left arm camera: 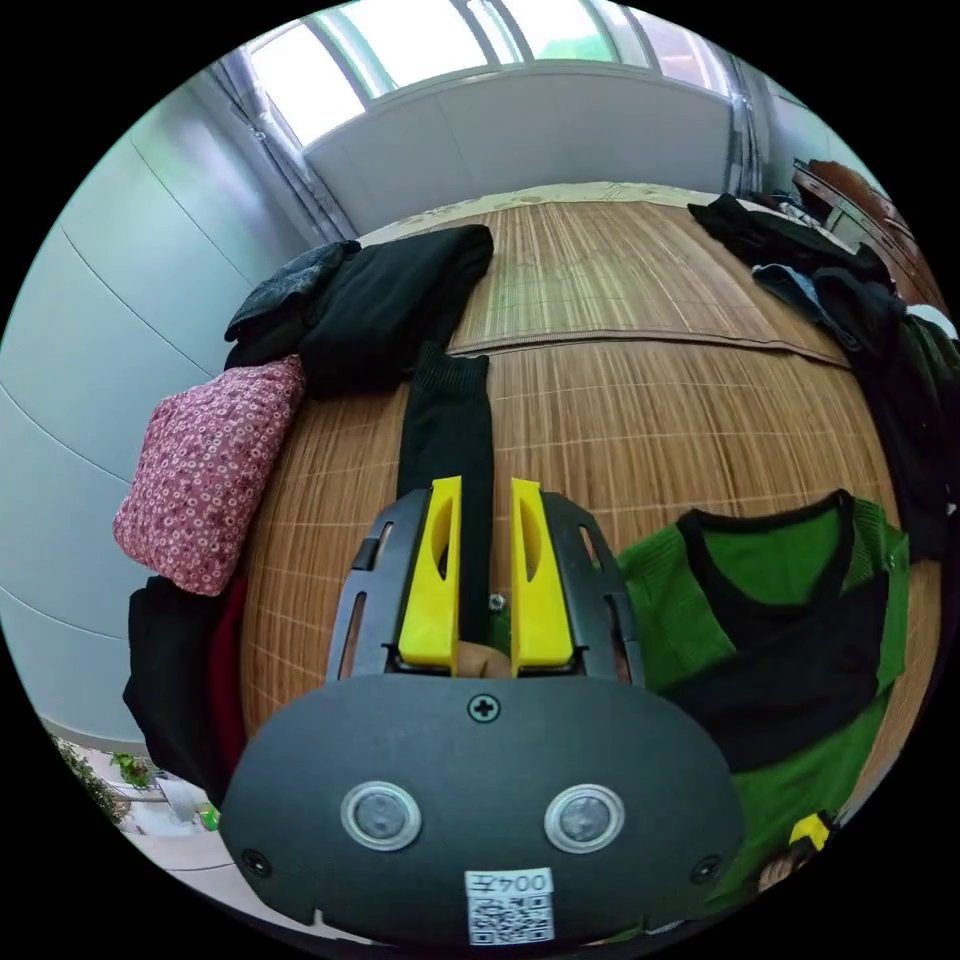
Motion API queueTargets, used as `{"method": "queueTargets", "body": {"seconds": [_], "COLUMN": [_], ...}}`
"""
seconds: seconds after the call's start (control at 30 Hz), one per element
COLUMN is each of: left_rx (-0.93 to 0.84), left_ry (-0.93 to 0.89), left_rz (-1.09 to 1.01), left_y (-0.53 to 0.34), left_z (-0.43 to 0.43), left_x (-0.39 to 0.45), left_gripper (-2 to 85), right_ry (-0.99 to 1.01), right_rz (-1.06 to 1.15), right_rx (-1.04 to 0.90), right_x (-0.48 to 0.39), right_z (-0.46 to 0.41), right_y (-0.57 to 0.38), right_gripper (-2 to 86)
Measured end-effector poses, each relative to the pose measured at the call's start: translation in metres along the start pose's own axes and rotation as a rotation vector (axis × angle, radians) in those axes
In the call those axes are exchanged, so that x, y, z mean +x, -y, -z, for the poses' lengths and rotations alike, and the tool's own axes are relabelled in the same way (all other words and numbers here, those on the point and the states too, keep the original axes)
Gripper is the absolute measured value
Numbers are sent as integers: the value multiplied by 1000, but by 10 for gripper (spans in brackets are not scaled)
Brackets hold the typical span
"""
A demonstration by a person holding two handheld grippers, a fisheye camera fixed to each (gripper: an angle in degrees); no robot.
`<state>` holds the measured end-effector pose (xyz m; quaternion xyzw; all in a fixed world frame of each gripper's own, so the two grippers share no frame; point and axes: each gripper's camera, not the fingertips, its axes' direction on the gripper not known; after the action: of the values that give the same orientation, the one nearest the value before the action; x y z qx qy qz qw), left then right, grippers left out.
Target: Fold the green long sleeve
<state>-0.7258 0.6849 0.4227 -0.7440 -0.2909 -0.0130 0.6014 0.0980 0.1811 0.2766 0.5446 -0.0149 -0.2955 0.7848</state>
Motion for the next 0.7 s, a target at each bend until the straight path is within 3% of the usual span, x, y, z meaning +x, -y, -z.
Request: {"method": "queueTargets", "body": {"seconds": [0.33,0.5,0.6,0.7], "left_rx": [-87,-31,-30,87], "left_ry": [-167,-170,-296,-528], "left_rz": [186,329,417,622], "left_y": [50,32,19,-4], "left_z": [-49,-33,-19,20], "left_x": [13,-10,-37,-82], "left_gripper": [111,42,25,19], "right_ry": [36,43,36,26], "right_rz": [-63,-75,-75,-66], "right_rx": [-8,-11,-13,-18], "right_x": [37,49,55,59], "right_z": [4,4,3,2], "right_y": [-13,-19,-22,-24], "right_gripper": [-8,-7,-8,-8]}}
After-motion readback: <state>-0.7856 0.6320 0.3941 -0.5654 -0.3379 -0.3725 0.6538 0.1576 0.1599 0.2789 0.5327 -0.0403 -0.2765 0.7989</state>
